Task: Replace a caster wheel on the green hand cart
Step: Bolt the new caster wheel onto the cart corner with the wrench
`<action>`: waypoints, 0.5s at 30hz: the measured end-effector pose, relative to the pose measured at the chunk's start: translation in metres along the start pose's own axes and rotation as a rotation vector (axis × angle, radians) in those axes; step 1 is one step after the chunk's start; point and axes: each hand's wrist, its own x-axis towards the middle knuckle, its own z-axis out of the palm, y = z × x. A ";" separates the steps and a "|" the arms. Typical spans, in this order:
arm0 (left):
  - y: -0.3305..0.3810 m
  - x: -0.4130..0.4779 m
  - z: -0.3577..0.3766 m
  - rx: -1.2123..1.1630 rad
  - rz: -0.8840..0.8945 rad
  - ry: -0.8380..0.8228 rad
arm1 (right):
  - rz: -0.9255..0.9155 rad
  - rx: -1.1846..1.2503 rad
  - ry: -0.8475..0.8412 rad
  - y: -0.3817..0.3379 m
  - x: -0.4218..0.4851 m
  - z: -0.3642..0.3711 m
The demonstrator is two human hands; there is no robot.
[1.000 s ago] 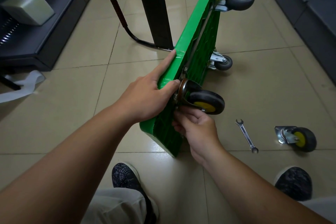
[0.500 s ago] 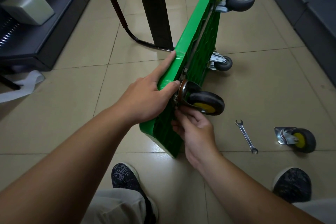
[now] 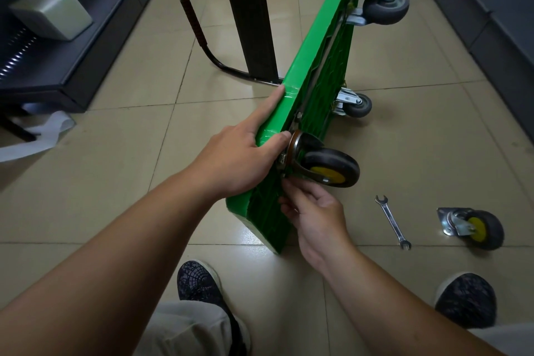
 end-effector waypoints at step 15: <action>-0.001 0.000 0.001 0.001 -0.001 0.002 | -0.024 -0.076 0.027 -0.005 0.003 0.004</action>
